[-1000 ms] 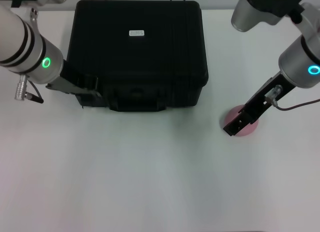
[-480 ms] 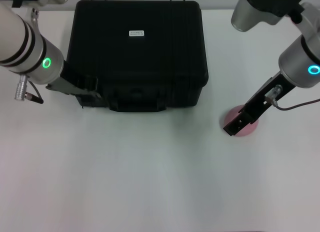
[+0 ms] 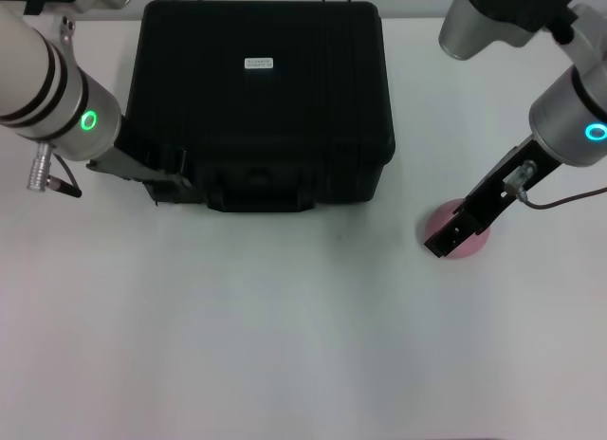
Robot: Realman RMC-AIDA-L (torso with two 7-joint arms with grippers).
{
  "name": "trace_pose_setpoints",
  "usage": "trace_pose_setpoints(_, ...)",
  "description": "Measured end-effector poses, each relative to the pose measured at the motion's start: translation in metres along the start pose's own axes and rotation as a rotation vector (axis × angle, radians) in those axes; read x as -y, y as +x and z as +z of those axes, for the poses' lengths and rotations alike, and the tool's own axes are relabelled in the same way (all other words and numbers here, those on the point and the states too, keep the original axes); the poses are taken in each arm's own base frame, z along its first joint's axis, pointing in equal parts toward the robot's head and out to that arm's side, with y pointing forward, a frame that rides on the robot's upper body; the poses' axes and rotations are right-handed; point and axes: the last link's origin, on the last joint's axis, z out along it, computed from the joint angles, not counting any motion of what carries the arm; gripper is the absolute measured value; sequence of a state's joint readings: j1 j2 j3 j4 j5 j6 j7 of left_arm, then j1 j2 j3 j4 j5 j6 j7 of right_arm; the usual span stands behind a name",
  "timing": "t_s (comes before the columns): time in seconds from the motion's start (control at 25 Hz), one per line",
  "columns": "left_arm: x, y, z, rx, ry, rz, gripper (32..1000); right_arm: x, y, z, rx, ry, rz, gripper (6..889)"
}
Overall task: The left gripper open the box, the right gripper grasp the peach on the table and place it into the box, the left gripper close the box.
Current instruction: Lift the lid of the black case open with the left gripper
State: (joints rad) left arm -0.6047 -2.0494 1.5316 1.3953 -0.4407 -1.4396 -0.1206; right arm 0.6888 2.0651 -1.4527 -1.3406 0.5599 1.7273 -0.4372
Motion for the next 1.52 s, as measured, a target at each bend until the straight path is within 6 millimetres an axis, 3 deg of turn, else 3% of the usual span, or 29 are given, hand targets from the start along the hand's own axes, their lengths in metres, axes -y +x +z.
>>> trace_pose_setpoints(0.48,0.0,0.0,-0.002,-0.001,-0.003,0.005,371,0.0,0.0,0.0,0.0,0.0,-0.001,845)
trace_pose_setpoints(1.52,-0.017,0.02,-0.063,-0.135,-0.013,0.081,372,0.0,-0.002,-0.001,0.002,0.003,-0.005,844)
